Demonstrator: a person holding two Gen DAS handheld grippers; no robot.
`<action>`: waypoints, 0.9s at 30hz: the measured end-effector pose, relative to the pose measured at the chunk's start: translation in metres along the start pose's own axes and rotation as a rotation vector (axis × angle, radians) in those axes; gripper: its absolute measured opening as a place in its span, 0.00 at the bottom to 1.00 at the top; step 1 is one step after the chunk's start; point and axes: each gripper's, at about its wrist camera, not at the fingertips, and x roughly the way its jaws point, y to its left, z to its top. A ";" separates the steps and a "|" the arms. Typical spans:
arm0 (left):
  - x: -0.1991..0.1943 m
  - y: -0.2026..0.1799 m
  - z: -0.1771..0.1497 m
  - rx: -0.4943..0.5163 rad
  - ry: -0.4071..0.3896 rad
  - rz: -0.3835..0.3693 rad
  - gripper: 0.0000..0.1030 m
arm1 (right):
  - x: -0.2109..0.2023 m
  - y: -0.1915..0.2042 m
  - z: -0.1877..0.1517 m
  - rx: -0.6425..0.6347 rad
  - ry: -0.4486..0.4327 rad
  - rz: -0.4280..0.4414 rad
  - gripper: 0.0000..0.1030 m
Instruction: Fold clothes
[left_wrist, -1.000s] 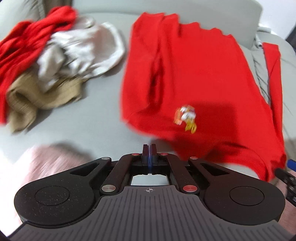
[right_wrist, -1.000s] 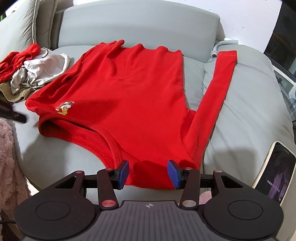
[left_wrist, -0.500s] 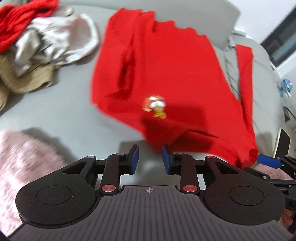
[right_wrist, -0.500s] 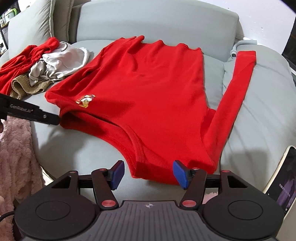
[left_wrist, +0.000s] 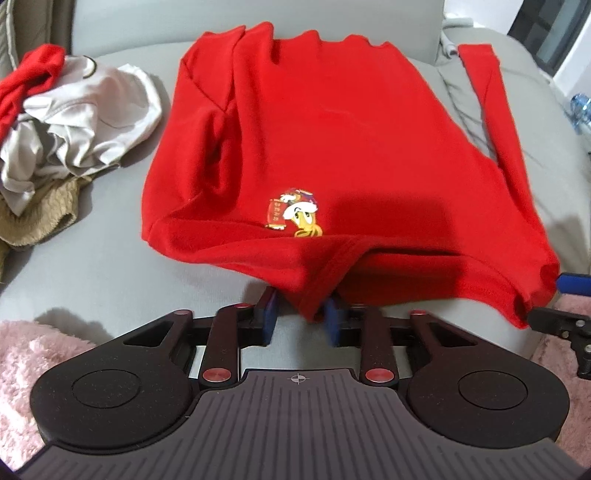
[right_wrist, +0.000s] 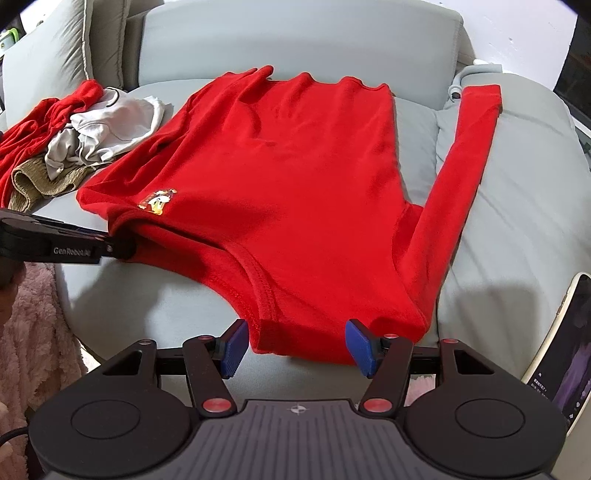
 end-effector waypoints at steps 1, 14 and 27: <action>-0.002 -0.004 0.000 0.017 0.000 0.021 0.04 | 0.000 0.001 0.000 0.000 0.000 -0.001 0.56; -0.031 -0.013 -0.004 -0.014 0.234 0.092 0.22 | 0.002 0.002 0.003 0.014 0.001 0.001 0.57; -0.076 0.045 -0.006 -0.125 0.047 0.088 0.22 | 0.010 0.006 0.014 0.040 0.021 0.003 0.25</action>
